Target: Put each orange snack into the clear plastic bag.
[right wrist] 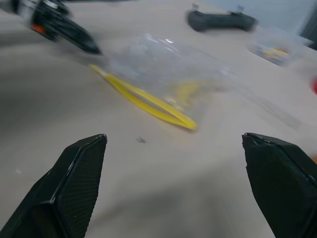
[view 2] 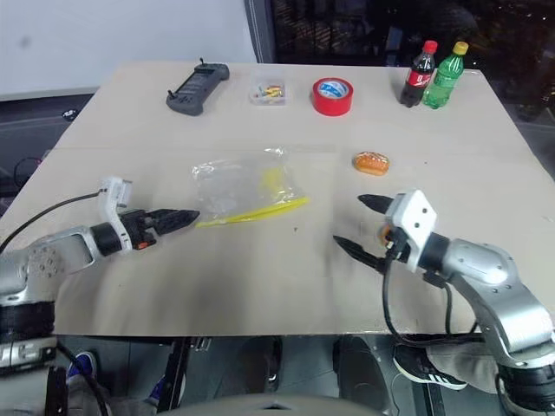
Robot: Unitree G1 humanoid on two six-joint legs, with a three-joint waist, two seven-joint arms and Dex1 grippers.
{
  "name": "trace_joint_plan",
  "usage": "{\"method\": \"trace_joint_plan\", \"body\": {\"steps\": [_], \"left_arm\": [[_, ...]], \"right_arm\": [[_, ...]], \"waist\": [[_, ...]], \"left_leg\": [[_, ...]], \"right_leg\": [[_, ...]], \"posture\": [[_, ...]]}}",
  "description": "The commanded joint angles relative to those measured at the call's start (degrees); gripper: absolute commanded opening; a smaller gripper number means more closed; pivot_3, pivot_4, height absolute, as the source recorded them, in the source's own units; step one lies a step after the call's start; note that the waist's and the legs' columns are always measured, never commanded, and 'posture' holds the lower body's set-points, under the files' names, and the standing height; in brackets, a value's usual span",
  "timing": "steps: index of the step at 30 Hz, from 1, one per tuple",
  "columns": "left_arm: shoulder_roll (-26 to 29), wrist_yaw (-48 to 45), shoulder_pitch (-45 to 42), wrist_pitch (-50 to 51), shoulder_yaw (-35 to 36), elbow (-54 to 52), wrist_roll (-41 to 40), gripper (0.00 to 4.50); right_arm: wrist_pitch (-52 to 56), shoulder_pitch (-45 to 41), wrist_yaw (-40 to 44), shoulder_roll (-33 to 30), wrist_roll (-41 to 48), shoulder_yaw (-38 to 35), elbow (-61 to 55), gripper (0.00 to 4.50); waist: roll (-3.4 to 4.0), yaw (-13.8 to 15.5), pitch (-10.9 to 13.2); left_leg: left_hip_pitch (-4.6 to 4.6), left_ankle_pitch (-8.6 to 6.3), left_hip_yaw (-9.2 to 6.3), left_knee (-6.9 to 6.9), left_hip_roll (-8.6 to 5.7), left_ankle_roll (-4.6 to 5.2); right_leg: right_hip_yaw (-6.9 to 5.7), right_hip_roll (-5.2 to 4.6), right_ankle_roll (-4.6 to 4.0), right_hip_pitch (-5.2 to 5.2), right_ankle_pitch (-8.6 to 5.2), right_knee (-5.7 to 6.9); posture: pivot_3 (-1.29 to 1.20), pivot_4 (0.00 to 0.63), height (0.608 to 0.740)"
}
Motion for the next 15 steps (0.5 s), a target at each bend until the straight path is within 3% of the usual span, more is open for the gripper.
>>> {"method": "trace_joint_plan", "body": {"steps": [1, 5, 10, 15], "left_arm": [[-0.6, -4.8, -6.2, -3.6, -5.4, 9.9, 5.0, 4.46], [-3.1, -13.6, -14.0, -5.1, -10.5, 21.0, 8.0, 4.46], [-2.4, -29.2, -19.2, 5.2, -12.1, 26.8, 4.5, 4.46], [-4.6, -26.6, -18.5, 7.9, -12.6, 26.9, 6.7, 4.46]], "right_arm": [[-2.2, -1.4, -0.2, 0.7, -0.8, 0.3, -1.2, 4.50], [-2.8, -0.9, -0.8, 1.0, -1.8, 0.2, -1.3, 4.50], [-2.8, 0.4, -1.6, 1.1, -2.4, -0.2, -2.5, 4.50], [-2.7, 1.9, -3.1, 1.5, -3.0, -0.6, -3.7, 4.50]], "waist": [[0.00, 0.1, 0.0], [0.00, 0.2, -0.1], [0.00, -0.4, -0.1], [-0.01, -0.5, -0.1]], "left_leg": [[-0.01, 0.00, 0.00, 0.05, -0.01, 0.00], [0.01, 0.00, -0.01, 0.17, -0.05, 0.00], [-0.04, 0.00, -0.01, 0.25, -0.06, 0.00], [-0.02, 0.00, -0.06, 0.26, -0.02, 0.00]], "right_leg": [[-0.01, 0.00, 0.00, -0.01, 0.00, 0.04], [0.01, -0.01, 0.00, 0.03, -0.01, 0.19], [0.02, -0.01, 0.00, 0.00, -0.02, 0.31], [0.01, 0.01, 0.00, -0.04, -0.03, 0.39]], "posture": [[0.00, 0.150, 0.740], [0.00, 0.150, 0.740], [0.00, 0.150, 0.740], [0.00, 0.150, 0.740]]}}
